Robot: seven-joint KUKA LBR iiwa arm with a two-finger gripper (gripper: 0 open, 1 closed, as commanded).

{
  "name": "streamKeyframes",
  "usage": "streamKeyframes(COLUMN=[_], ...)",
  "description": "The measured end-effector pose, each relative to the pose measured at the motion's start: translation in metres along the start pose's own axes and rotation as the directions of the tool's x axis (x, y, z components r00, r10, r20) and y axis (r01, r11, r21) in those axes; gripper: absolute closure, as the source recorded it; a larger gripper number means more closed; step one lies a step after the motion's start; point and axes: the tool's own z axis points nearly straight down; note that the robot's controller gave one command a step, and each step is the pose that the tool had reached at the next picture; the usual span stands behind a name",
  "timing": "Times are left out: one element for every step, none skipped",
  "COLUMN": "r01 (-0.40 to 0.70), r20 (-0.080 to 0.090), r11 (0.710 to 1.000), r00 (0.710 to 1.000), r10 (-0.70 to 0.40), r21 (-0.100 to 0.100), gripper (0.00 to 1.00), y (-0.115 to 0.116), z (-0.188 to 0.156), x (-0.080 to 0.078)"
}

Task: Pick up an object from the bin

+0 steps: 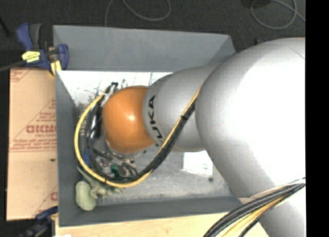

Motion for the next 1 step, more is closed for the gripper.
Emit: streamKeyframes(r01=[-0.001], r20=[0.0], r11=[1.0], r00=[1.0], r10=[0.001], r21=[0.0], gripper=[1.0], y=[-0.0001], z=[-0.0078], x=[-0.0008])
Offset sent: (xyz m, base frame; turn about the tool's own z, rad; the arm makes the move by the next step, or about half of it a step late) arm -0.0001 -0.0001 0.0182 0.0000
